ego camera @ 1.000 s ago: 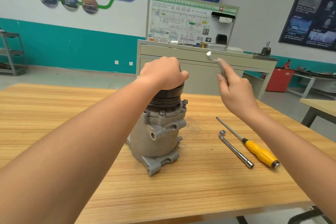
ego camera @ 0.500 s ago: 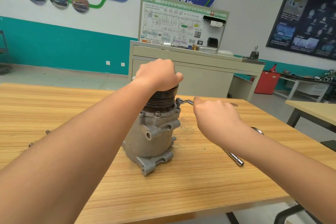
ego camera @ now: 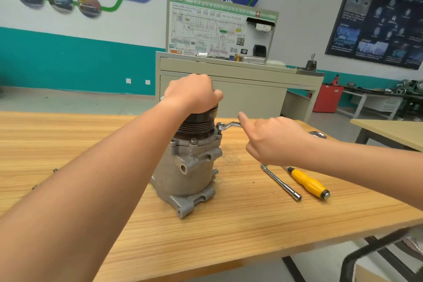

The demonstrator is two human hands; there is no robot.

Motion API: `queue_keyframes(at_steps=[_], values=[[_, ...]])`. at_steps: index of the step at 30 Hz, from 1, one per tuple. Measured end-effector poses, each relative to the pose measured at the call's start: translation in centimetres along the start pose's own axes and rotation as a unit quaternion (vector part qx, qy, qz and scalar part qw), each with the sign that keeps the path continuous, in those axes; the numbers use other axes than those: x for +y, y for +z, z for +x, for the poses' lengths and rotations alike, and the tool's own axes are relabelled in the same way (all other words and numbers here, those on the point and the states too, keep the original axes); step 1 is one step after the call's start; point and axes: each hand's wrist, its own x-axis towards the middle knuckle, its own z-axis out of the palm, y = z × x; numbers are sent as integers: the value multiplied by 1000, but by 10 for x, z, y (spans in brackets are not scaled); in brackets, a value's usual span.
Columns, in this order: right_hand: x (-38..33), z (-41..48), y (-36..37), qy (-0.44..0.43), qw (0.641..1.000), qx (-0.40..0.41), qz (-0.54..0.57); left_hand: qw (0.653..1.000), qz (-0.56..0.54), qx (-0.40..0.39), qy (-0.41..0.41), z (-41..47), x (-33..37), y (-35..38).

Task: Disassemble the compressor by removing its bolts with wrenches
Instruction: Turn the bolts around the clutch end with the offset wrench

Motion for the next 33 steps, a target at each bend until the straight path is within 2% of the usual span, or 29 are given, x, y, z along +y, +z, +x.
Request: queue_keyframes(at_steps=[3,7,10,13,15,17,18,21,23,25,27,29,31,33], values=[[17,12,18,-17,1000,10,-7,1000,-10,-5,4,1,-2,0],[32,48,32,-87,996,30,4,1000,-8,0,3,1,-3,1],[17,74,43,-89,989,62,98,1000,-10,-3,2,2,-3,1],[-6,76,55,-25,957,137,256,1000,-8,-7,5,2,-4,-2],[-12,66,63,66,914,185,356,1000,-13,-16,3,2,-3,-3],[-11,55,68,179,865,198,424,1000,-13,-21,15,-3,-1,-5],[-9,49,72,227,856,181,427,999,0,-15,38,-5,0,-7],[-11,28,88,271,889,28,367,980,73,44,181,-13,5,-13],[-22,13,100,253,895,-73,360,957,120,-6,264,-20,14,-16],[-37,4,110,237,888,-140,369,930,197,-106,290,-24,23,-11],[-49,2,116,230,882,-170,375,895,291,-149,303,-25,29,-6],[-59,2,118,229,881,-166,378,884,323,-153,302,-22,29,-4],[-65,2,118,234,885,-147,374,894,299,-162,290,-17,31,-6],[-69,1,117,238,892,-126,363,929,210,-157,262,-11,35,-15]])
